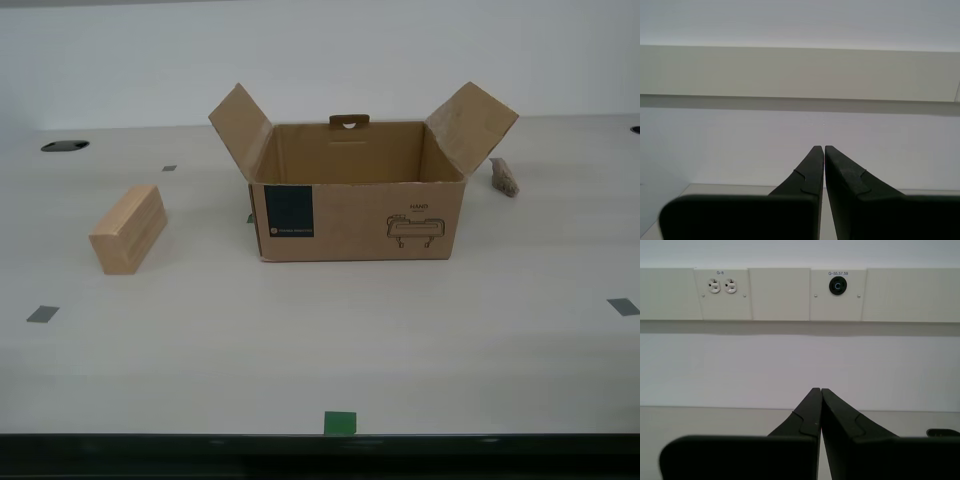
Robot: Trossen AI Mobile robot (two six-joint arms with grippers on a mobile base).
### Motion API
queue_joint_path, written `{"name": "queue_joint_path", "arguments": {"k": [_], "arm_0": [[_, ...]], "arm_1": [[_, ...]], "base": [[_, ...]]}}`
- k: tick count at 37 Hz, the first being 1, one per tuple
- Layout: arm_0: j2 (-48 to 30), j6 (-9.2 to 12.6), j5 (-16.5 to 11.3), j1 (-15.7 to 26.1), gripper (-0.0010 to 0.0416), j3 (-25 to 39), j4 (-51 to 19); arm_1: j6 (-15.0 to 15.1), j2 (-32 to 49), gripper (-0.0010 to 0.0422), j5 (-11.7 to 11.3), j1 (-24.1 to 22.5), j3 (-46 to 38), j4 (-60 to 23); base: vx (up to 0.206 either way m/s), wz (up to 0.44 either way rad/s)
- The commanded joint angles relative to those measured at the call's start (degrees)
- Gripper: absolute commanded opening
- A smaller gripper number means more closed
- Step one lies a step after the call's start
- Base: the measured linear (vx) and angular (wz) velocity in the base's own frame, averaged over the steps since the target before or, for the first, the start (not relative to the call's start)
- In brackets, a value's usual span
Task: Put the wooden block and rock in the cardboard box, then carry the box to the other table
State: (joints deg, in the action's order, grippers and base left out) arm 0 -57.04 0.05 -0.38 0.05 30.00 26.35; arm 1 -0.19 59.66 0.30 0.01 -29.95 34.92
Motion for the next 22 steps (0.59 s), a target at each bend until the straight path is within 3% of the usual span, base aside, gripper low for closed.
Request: {"name": "queue_joint_path", "arguments": {"k": [1, 22], "arm_0": [[0.0, 0.13, 0.02, 0.0, 0.0, 0.04, 0.17], [0.0, 0.13, 0.02, 0.0, 0.0, 0.04, 0.17]], "arm_1": [[0.07, -0.02, 0.0, 0.13, 0.0, -0.02, 0.28], [0.04, -0.02, 0.0, 0.13, 0.0, -0.02, 0.28]], "base": [[0.0, 0.0], [0.0, 0.0]]}}
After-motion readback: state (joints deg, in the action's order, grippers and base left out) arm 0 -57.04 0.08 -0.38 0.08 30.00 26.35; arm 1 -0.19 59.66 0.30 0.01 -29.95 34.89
